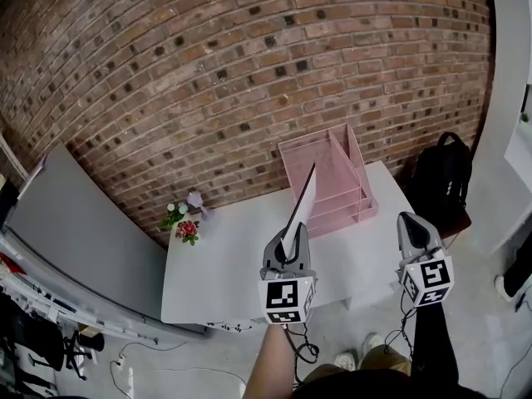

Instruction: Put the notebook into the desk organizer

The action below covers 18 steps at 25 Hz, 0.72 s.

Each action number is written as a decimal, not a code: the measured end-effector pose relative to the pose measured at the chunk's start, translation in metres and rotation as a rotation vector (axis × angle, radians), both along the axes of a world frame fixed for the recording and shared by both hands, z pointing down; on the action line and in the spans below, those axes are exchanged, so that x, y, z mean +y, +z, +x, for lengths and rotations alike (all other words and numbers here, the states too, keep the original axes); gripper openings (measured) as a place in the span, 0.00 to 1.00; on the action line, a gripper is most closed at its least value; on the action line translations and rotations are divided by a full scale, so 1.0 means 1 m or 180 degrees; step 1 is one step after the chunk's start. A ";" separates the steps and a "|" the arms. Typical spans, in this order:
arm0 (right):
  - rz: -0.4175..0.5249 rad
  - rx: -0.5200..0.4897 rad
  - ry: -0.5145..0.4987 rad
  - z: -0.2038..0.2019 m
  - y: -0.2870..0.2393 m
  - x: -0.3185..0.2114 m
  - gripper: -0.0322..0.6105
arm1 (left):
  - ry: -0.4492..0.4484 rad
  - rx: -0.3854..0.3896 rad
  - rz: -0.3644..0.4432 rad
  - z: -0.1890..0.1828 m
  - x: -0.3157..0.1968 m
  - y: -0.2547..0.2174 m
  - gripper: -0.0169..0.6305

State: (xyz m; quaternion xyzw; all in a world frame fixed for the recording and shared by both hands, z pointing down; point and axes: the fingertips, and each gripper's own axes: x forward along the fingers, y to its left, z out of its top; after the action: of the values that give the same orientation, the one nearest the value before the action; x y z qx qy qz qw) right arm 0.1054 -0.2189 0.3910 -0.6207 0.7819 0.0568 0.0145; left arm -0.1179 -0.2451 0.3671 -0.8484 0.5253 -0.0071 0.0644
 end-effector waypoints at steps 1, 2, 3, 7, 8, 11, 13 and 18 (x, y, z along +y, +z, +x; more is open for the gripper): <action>-0.0002 -0.0006 -0.0010 0.000 0.000 -0.004 0.05 | -0.0004 -0.0004 -0.0007 0.001 -0.004 0.001 0.05; -0.0003 -0.0008 -0.0021 0.000 0.000 -0.009 0.05 | -0.0010 -0.0012 -0.0013 0.001 -0.007 0.002 0.05; -0.0002 -0.0006 -0.0033 0.000 0.000 -0.014 0.05 | -0.0018 -0.0021 -0.0017 0.002 -0.012 0.002 0.05; 0.0032 -0.0014 -0.0107 0.000 -0.003 -0.041 0.05 | -0.0085 -0.0046 -0.0001 0.003 -0.034 0.002 0.05; 0.0042 -0.0015 -0.0133 0.000 -0.003 -0.049 0.05 | -0.0112 -0.0053 0.0001 0.003 -0.041 0.003 0.05; 0.0054 -0.0016 -0.0210 0.002 -0.005 -0.075 0.05 | -0.0200 -0.0089 -0.0017 0.005 -0.064 0.004 0.05; 0.0057 -0.0022 -0.0255 0.005 -0.006 -0.096 0.05 | -0.0261 -0.0125 -0.0038 0.007 -0.082 0.006 0.05; 0.0087 -0.0014 -0.0374 0.013 -0.012 -0.151 0.05 | -0.0400 -0.0183 -0.0060 0.014 -0.129 0.005 0.05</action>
State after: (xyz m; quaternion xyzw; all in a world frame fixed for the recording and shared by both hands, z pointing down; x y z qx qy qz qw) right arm 0.1185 -0.3697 0.3795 -0.5736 0.8161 0.0651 0.0280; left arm -0.1034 -0.3745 0.3722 -0.8138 0.5754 -0.0405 0.0708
